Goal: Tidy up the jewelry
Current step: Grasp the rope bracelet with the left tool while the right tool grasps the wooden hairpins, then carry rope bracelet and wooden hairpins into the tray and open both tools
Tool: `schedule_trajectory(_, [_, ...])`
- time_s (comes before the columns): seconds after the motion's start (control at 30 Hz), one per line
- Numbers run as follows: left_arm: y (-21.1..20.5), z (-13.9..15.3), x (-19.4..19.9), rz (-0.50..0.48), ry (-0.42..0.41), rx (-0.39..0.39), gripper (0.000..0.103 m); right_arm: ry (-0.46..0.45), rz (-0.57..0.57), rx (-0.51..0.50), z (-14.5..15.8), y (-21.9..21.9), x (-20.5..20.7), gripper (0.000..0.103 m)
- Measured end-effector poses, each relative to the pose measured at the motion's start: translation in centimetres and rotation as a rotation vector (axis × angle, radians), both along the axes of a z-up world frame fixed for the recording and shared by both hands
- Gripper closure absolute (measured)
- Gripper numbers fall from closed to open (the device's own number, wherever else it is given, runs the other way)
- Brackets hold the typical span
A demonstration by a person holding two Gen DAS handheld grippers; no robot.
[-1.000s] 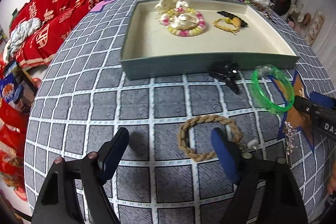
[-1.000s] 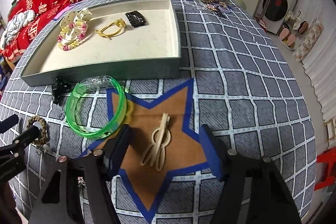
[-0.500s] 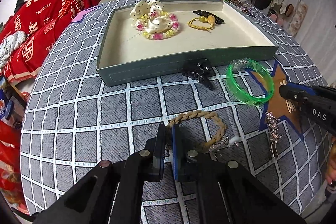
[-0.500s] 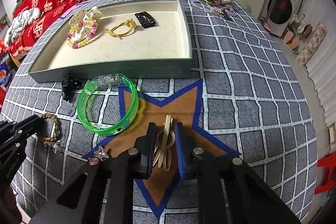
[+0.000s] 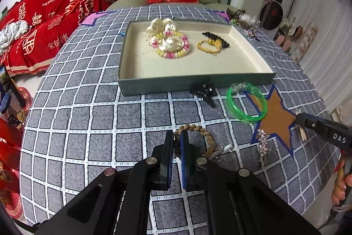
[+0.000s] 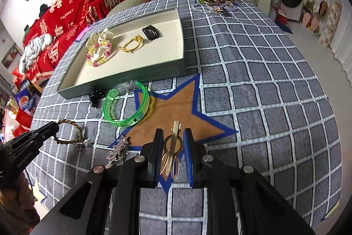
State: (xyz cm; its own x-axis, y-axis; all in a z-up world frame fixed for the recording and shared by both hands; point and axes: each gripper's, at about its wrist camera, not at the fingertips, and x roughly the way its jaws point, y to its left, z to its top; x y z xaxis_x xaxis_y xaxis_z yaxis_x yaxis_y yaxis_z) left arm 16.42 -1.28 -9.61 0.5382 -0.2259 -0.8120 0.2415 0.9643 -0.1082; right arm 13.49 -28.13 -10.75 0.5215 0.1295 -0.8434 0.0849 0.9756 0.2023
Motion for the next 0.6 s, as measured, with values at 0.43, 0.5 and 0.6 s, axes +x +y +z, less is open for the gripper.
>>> schedule_trajectory(0.43, [1.7, 4.5, -0.7, 0.008, -0.066, -0.074, 0.089, -0.067, 0.016, 0.045, 3.9, 0.1, -0.9, 0.083])
schedule_trajectory(0.5, [1.8, 5.3, -0.5, 0.004, -0.08, -0.082, 0.089, -0.082, 0.027, 0.048, 4.8, 0.3, -0.5, 0.083])
schedule_trajectory(0.6, [1.7, 6.4, 0.1, -0.002, -0.099, -0.091, 0.089, -0.103, 0.046, 0.045, 6.1, 0.6, 0.4, 0.083])
